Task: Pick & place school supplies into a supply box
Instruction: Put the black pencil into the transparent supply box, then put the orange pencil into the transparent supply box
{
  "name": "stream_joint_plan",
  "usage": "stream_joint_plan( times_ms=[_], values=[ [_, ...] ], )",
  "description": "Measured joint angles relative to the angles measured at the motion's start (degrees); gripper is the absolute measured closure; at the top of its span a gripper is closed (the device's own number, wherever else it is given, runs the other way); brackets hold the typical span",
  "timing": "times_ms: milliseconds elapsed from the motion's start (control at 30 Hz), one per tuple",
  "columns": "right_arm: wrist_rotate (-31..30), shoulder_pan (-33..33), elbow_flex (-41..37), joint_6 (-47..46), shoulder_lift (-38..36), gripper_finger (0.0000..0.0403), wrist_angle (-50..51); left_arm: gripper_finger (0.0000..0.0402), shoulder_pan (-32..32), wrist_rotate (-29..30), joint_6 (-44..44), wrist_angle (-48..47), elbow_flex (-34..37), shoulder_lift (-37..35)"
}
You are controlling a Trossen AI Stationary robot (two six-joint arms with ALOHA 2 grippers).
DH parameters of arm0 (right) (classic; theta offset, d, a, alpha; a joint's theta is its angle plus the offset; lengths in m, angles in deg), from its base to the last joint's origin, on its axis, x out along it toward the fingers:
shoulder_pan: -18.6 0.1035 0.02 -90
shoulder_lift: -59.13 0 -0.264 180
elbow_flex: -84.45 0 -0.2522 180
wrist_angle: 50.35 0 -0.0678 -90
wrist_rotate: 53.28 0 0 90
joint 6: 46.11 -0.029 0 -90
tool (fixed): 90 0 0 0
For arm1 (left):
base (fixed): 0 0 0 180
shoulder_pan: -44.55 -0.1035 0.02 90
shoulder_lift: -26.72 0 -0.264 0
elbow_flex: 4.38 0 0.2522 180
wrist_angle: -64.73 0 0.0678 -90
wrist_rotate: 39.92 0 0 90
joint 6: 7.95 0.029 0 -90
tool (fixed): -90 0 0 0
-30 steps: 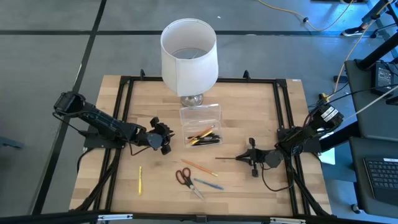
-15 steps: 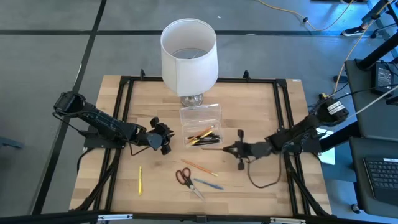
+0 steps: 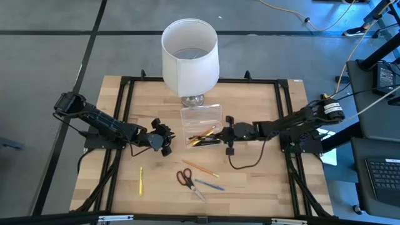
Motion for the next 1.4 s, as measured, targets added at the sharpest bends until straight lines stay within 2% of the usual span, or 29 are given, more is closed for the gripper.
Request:
stream_joint_plan(
  times_ms=[367,667,967,1400],
  values=[
    [2.0,-2.4,0.0,-0.6,10.9,0.0364,-13.2,0.0342,0.0,0.0,0.0,0.0,0.0,0.0],
    [1.9,-3.5,0.0,-4.9,14.5,0.0368,-14.6,0.0343,0.0,0.0,0.0,0.0,0.0,0.0],
    [2.0,-3.4,0.0,-4.7,15.2,0.0346,-16.4,0.0341,0.0,0.0,0.0,0.0,0.0,0.0],
    [2.0,-3.4,0.4,-4.5,13.2,0.0344,-17.3,0.0339,0.0,0.0,0.0,0.3,0.0,0.0]
  ],
)
